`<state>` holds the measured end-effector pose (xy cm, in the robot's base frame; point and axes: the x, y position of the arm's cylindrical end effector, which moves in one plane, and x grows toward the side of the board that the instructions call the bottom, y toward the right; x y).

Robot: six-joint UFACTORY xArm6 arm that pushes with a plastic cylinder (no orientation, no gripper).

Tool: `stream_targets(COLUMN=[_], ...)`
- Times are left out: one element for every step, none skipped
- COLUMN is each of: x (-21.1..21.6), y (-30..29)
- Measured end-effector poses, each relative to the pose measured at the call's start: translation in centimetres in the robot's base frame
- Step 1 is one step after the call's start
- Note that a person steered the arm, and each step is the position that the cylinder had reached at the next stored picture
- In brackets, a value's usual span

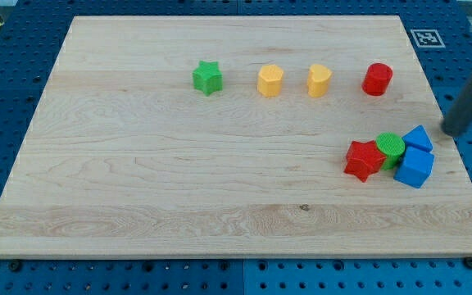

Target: Separate the blue blocks

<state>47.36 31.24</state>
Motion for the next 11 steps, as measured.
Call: stream_targets(x=[3.7,3.6,2.9,1.6,0.0,-0.7,-0.4,-0.4,-1.1,-1.7,-2.1], y=[0.1,-1.5,-5.8,-9.4,-11.0,-12.1,-11.0,-7.2,-5.9,-7.1,-9.2])
